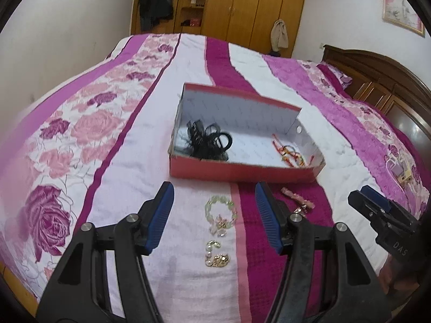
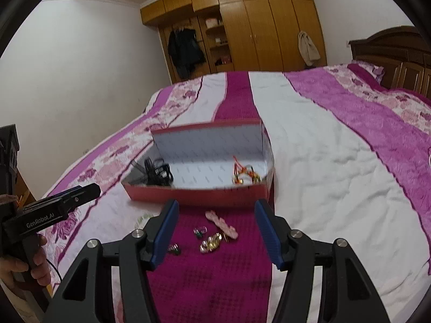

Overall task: Organize jewelry
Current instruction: 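Move the left gripper to the green bead bracelet while the right moves to the pink flower clip, then close the left gripper on the green bead bracelet while the right grasps the pink flower clip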

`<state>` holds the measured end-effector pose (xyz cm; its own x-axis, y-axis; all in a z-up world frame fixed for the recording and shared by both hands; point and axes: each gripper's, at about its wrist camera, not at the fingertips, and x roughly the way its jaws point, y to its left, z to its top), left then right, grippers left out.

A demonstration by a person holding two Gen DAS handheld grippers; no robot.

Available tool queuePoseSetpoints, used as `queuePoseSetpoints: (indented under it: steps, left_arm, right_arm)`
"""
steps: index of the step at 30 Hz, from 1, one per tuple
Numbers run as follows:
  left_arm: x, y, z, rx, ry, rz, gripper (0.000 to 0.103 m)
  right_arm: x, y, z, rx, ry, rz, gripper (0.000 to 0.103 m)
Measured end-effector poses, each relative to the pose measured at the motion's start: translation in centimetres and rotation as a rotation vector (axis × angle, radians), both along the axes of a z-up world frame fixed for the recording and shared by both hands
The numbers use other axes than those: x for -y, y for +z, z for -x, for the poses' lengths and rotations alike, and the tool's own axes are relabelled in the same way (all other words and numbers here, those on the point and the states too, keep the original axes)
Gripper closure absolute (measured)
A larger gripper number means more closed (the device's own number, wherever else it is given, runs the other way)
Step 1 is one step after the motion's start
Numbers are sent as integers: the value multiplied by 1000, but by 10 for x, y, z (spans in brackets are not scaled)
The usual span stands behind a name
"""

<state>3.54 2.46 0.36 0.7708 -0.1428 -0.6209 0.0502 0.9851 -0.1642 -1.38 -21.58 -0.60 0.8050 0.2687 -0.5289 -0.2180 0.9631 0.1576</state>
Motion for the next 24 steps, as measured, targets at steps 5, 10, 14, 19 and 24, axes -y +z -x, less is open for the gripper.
queuePoseSetpoints:
  steps: [5,10,14,19,24]
  left_arm:
    - [2,-11,-6,-44,-8,1,49]
    - [5,-27,-17,-97,-22,-10,49]
    - [7,-43,-28,-147,-22,-13,50]
    - [5,-60,-42,-205,-20,-20,65]
    - [6,-69,-50,-239,-23,-20,72]
  right_arm:
    - [0,-18,-3,-58,7,2,41]
    - [1,-32,-9,-105,12,3,41]
    - [2,-39,-15,-126,6,-1,41]
    - [3,-44,-22,-144,-2,-2,41]
    - [2,-48,-33,-160,1,5,41]
